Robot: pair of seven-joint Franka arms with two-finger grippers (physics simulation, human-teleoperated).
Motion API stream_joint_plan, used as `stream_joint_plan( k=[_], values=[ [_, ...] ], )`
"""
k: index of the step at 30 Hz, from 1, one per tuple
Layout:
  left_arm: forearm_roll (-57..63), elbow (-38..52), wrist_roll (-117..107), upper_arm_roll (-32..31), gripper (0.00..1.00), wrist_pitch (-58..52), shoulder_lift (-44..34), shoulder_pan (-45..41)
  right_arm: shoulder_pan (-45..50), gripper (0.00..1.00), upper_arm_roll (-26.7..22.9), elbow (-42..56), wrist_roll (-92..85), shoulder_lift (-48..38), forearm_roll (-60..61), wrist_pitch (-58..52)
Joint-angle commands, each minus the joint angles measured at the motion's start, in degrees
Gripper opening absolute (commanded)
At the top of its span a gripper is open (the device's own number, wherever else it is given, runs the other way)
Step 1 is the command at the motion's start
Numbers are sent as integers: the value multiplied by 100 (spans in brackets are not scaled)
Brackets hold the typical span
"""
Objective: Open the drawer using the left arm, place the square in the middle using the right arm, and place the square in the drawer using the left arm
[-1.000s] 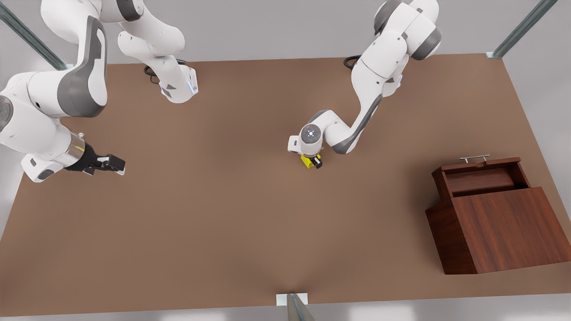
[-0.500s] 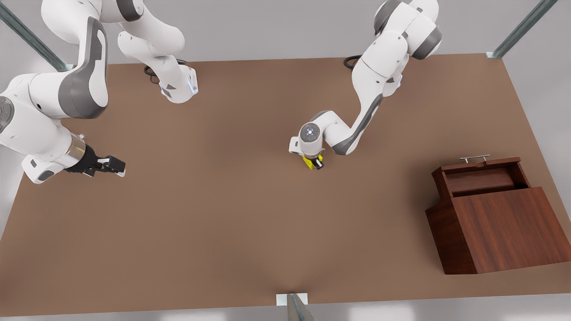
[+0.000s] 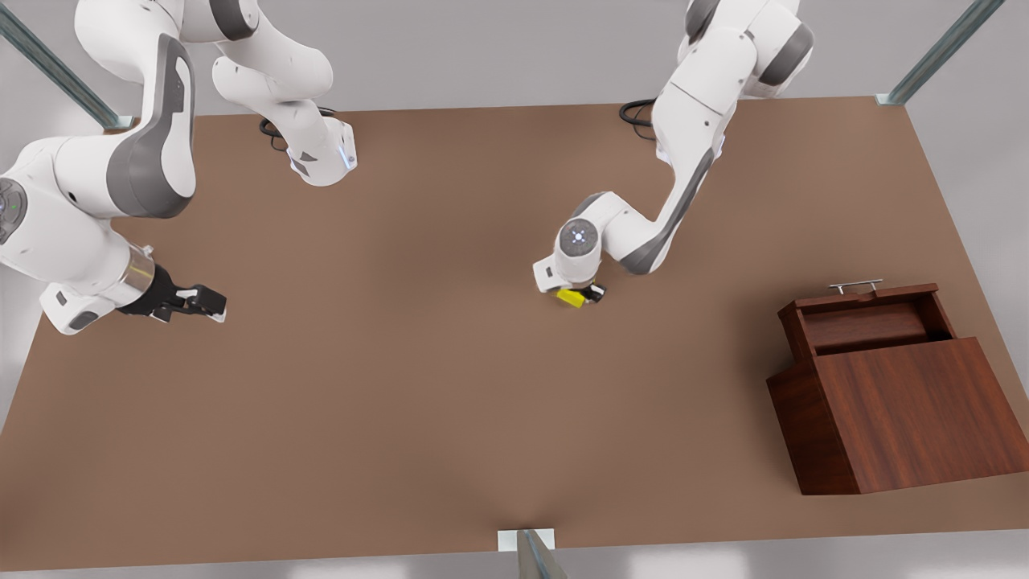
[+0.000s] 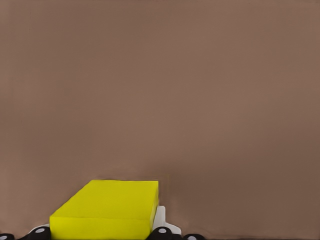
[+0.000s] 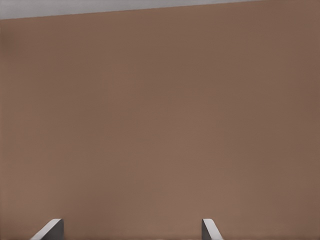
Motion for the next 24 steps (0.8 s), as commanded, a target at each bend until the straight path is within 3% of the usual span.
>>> stream_joint_plan(
  k=[1,3,6,8,12,24],
  values=[
    [-546,43,-78,42,64,-128,-56,-9,0,100,0,0,-9,0,0,0],
    [-546,184,-1210,156,64,-278,-275,113,0,100,0,0,0,8,0,35],
    [-643,360,-2425,165,65,-787,-988,957,0,100,0,0,0,8,0,44],
    [-651,712,-2926,701,65,-1421,-1252,1098,0,100,0,0,0,8,0,44],
    [-599,729,-2856,1721,64,-1456,-1480,1133,0,100,0,-9,-9,8,0,44],
    [-502,553,361,1739,64,-1333,-1428,2944,17,100,0,-70,-18,-44,-35,79]
  ],
)
